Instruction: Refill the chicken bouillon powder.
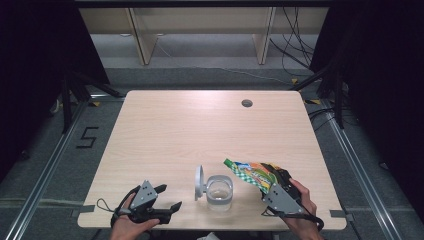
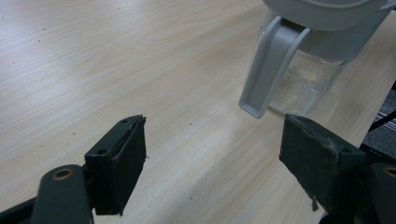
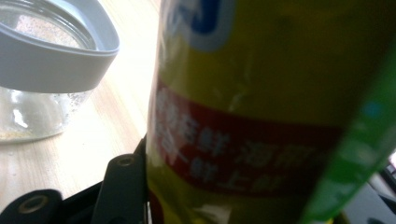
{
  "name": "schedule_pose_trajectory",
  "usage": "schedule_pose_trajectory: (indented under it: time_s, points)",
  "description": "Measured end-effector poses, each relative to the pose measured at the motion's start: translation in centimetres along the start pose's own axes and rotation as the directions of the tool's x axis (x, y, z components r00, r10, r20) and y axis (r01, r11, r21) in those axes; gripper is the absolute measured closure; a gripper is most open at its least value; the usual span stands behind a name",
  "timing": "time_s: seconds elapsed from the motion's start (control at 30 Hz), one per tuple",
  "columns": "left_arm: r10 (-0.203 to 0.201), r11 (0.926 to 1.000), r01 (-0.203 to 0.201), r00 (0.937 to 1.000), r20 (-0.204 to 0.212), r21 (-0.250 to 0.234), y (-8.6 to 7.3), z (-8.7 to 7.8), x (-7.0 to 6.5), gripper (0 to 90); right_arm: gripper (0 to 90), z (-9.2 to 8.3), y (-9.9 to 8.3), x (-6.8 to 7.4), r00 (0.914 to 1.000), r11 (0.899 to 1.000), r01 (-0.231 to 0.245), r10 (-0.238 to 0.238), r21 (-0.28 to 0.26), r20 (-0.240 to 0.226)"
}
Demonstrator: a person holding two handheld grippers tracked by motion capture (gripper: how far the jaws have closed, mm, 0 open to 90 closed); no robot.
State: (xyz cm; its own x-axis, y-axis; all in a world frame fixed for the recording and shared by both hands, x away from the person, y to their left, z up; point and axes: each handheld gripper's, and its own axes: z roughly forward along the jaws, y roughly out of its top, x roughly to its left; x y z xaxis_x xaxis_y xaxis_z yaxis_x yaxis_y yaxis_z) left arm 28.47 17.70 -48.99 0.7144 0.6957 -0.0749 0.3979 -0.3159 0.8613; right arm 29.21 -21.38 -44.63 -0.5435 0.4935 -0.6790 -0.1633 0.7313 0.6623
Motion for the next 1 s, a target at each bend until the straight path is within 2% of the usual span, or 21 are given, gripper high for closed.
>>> schedule_pose_trajectory:
  time_s: [0.03,0.17,0.2,0.23,0.27,0.3,0.33,0.4,0.43,0.5,0.53,0.6,0.63,0.67,0.7,0.73,0.77,0.87,0.9,0.93,1.0]
  points:
    - [0.022,0.9997,-0.022,0.9998,0.000,0.010,0.0,-0.1,0.2,22.0,50.0,-0.1,0.1,0.0,1.0000,1.000,-0.003,0.003,0.003,-0.003]
    - [0.012,0.9999,-0.012,0.9999,-0.001,0.001,0.0,0.0,0.1,22.0,50.1,-0.1,0.4,0.2,0.9944,0.994,0.105,-0.105,0.021,0.012]
    - [0.018,0.9998,-0.018,0.9998,-0.001,0.006,0.0,0.0,0.1,22.1,50.1,-0.1,0.4,0.2,0.9952,0.995,0.097,-0.097,0.026,0.014]
    - [-0.005,1.0000,0.005,1.0000,-0.002,0.005,0.0,0.0,0.0,22.0,50.1,0.0,0.4,0.1,0.9921,0.992,0.125,-0.126,0.018,0.004]
    - [-0.012,0.9999,0.012,0.9999,-0.002,0.002,-0.1,0.0,-0.1,22.0,50.1,0.1,0.4,0.1,0.9913,0.991,0.131,-0.131,0.018,0.004]
    - [-0.003,0.9999,0.003,1.0000,-0.004,0.010,-0.1,-0.1,0.0,22.0,50.1,0.2,0.4,0.2,0.9895,0.989,0.144,-0.144,0.024,0.006]
    - [-0.009,0.9999,0.009,1.0000,-0.004,0.009,-0.1,-0.1,0.0,22.1,50.1,0.3,0.4,0.0,0.9833,0.983,0.181,-0.182,0.023,0.009]
    - [-0.007,0.9999,0.007,0.9999,-0.011,0.009,-0.1,-0.1,0.1,22.1,50.1,0.3,0.3,0.0,0.9846,0.984,0.174,-0.174,0.042,0.013]
    - [-0.013,0.9999,0.013,0.9999,-0.008,0.006,-0.1,-0.1,0.1,22.0,50.1,0.4,0.3,-0.1,0.9822,0.982,0.186,-0.187,0.043,0.017]
    - [-0.017,0.9998,0.017,0.9998,-0.008,0.006,-0.1,-0.1,0.0,22.1,50.1,0.5,0.4,-0.7,0.9668,0.966,0.254,-0.255,0.040,0.016]
    - [-0.011,0.9999,0.011,0.9999,-0.010,0.006,-0.1,-0.1,0.1,22.1,50.1,0.5,0.4,-0.7,0.9663,0.966,0.255,-0.256,0.044,0.024]
    - [-0.003,1.0000,0.003,1.0000,-0.009,0.009,-0.1,-0.1,0.1,22.0,50.1,0.5,0.6,-1.1,0.9569,0.957,0.288,-0.289,0.039,0.026]
    - [0.014,0.9999,-0.014,0.9999,-0.008,0.010,-0.1,-0.2,0.2,22.1,50.1,0.3,0.8,-1.2,0.9589,0.958,0.282,-0.283,0.060,0.018]
    - [0.002,0.9999,-0.002,1.0000,-0.009,0.010,-0.1,-0.2,0.1,22.0,50.1,0.5,0.9,-1.5,0.9438,0.943,0.329,-0.330,0.045,0.017]
    - [0.010,0.9999,-0.010,0.9999,-0.009,0.010,-0.1,-0.2,0.2,22.1,50.1,0.4,0.9,-1.5,0.9474,0.947,0.319,-0.320,0.050,0.015]
    - [0.014,0.9998,-0.014,0.9999,-0.009,0.011,-0.1,-0.2,0.2,22.1,50.2,0.5,1.1,-1.7,0.9286,0.928,0.370,-0.371,0.045,0.013]
    - [0.014,0.9999,-0.014,0.9999,-0.009,0.007,-0.1,-0.2,0.2,22.1,50.2,0.5,1.0,-1.5,0.9394,0.938,0.342,-0.343,0.058,0.009]
    - [0.001,1.0000,-0.001,1.0000,-0.009,0.007,-0.1,-0.2,0.1,22.1,50.3,0.6,1.1,-1.5,0.9310,0.929,0.365,-0.365,0.060,-0.004]
    - [-0.017,0.9998,0.017,0.9998,-0.009,0.007,-0.1,-0.2,0.1,22.0,50.3,0.7,1.2,-1.6,0.9250,0.923,0.380,-0.380,0.061,-0.007]
    - [-0.015,0.9999,0.015,0.9998,-0.009,0.007,-0.1,-0.2,0.1,22.1,50.3,0.7,1.2,-1.5,0.9198,0.918,0.392,-0.392,0.066,-0.012]
    - [-0.014,0.9998,0.014,0.9997,-0.017,0.011,-0.1,-0.3,0.0,22.1,50.5,0.7,1.4,-1.7,0.8949,0.892,0.446,-0.445,0.068,-0.036]
